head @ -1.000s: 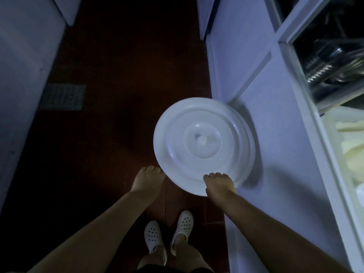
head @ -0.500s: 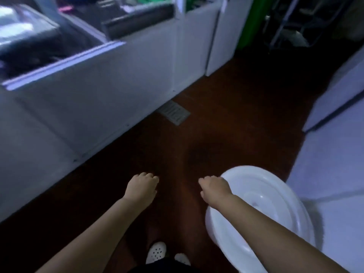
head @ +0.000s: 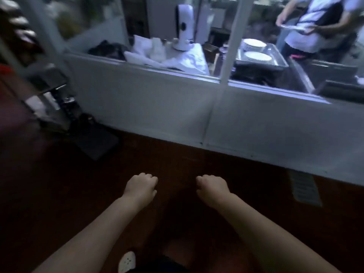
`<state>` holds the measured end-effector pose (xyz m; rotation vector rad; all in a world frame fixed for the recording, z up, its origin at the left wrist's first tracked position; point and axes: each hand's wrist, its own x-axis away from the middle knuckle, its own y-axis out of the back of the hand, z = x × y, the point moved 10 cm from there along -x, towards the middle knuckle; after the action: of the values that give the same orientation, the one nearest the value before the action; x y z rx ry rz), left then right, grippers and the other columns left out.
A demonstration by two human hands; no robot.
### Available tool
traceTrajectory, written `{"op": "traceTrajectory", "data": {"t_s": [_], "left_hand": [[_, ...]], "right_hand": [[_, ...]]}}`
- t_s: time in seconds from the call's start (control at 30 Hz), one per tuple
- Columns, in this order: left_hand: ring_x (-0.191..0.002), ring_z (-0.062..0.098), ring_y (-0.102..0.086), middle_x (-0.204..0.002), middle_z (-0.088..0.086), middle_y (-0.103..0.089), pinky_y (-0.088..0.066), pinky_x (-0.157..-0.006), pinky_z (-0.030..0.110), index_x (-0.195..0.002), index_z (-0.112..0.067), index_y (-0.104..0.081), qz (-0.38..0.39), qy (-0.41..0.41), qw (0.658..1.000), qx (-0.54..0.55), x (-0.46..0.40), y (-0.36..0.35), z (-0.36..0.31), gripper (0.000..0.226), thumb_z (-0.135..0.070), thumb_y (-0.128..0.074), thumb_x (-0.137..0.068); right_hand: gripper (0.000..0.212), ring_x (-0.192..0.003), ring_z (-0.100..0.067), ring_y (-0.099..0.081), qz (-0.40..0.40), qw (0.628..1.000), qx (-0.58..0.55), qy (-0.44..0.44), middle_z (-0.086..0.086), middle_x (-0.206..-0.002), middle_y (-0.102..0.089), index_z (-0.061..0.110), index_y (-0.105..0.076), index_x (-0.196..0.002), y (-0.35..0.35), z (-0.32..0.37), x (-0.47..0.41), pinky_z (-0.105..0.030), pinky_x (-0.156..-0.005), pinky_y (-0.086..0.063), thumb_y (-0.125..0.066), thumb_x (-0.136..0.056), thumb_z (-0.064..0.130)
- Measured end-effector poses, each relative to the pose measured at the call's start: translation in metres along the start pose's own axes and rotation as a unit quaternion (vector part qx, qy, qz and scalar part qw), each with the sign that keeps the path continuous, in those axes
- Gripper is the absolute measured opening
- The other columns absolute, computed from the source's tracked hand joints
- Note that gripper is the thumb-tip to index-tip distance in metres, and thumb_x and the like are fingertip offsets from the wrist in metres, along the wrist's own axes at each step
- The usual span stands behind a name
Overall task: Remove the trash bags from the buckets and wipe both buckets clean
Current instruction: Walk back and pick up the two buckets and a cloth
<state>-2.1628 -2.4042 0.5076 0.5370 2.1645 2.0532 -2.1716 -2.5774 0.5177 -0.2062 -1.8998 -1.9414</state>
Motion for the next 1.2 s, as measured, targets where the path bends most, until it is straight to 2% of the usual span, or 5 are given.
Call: {"op": "traceTrajectory", "data": {"t_s": [0.3, 0.53, 0.7, 0.9, 1.2], "left_hand": [[-0.102, 0.011, -0.054, -0.108, -0.008, -0.061, -0.042, -0.081, 0.024, -0.114, -0.023, -0.059, -0.038, 0.212, 0.975, 0.053, 0.114, 0.021, 0.273, 0.027, -0.033, -0.054, -0.090], [-0.103, 0.014, -0.056, -0.110, -0.006, -0.061, -0.046, -0.081, 0.028, -0.113, -0.023, -0.060, -0.032, 0.340, 0.937, 0.072, 0.216, 0.034, 0.496, 0.026, -0.035, -0.052, -0.092], [-0.102, 0.016, -0.057, -0.108, -0.005, -0.062, -0.049, -0.081, 0.032, -0.109, -0.022, -0.060, -0.027, 0.409, 0.908, 0.082, 0.275, 0.034, 0.612, 0.024, -0.036, -0.052, -0.092], [-0.095, 0.013, -0.058, -0.103, -0.007, -0.062, -0.043, -0.072, 0.027, -0.104, -0.024, -0.061, -0.038, 0.455, 0.883, 0.105, 0.302, 0.020, 0.731, 0.022, -0.038, -0.050, -0.092], [-0.098, 0.018, -0.060, -0.104, -0.005, -0.064, -0.045, -0.075, 0.032, -0.103, -0.024, -0.061, -0.034, 0.548, 0.832, 0.076, 0.305, 0.054, 0.976, 0.022, -0.039, -0.049, -0.090]], "right_hand": [[0.024, -0.091, -0.022, -0.064, -0.002, 0.966, 0.137, 0.220, -0.003, -0.105, -0.064, 0.014, -0.053, -0.118, 0.039, 0.305, -0.105, -0.032, -0.070, -0.051, -0.046, -0.098, 0.026], [0.024, -0.097, -0.025, -0.061, -0.010, 0.934, 0.177, 0.310, -0.005, -0.109, -0.062, 0.015, -0.053, -0.117, 0.054, 0.544, -0.167, -0.032, -0.066, -0.040, -0.045, -0.097, 0.025], [0.022, -0.095, -0.025, -0.059, 0.004, 0.914, 0.195, 0.355, -0.006, -0.107, -0.059, 0.014, -0.051, -0.114, 0.068, 0.669, -0.200, -0.031, -0.065, -0.039, -0.043, -0.098, 0.027], [0.022, -0.092, -0.022, -0.058, 0.027, 0.898, 0.190, 0.395, -0.003, -0.104, -0.057, 0.016, -0.052, -0.112, 0.077, 0.796, -0.267, -0.030, -0.069, -0.044, -0.042, -0.098, 0.029], [0.024, -0.094, -0.028, -0.062, -0.027, 0.867, 0.128, 0.480, -0.005, -0.106, -0.066, 0.018, -0.063, -0.102, 0.112, 1.032, -0.419, -0.030, -0.072, -0.046, -0.041, -0.094, 0.026]]}}
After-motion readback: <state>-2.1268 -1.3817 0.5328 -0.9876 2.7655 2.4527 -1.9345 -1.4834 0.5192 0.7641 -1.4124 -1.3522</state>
